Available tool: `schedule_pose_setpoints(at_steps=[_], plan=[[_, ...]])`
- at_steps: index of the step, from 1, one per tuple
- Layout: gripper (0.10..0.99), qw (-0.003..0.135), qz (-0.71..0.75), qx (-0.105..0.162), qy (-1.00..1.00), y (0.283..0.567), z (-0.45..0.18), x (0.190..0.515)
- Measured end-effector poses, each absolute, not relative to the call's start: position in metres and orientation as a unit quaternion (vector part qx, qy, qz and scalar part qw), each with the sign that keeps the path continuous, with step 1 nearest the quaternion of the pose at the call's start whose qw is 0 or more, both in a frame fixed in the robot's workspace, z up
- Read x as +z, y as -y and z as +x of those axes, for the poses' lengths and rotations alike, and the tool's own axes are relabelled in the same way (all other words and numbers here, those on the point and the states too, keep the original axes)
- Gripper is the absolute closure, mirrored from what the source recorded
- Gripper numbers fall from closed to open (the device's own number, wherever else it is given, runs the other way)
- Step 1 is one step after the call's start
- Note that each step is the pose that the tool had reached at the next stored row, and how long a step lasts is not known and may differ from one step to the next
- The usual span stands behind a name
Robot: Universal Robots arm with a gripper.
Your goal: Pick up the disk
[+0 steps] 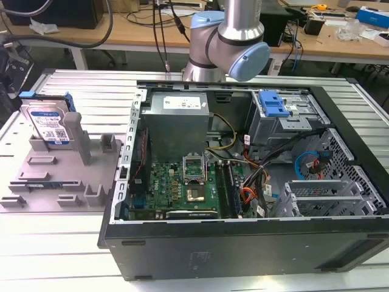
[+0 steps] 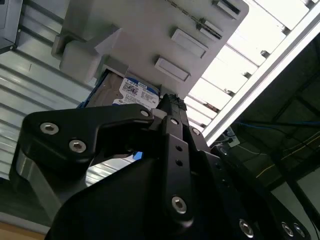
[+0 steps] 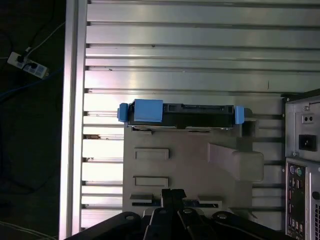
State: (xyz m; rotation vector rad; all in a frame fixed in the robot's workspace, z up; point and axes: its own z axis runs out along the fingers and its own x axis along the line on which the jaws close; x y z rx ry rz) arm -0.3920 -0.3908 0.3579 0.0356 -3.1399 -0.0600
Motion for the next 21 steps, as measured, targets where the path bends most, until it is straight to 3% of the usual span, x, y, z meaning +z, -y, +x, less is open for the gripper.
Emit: schedule_pose_setpoints(at_steps=[21], plan=[[0.980, 0.006, 0.278, -0.018, 0.960, 0.3908, -0.3910, 0.3575]])
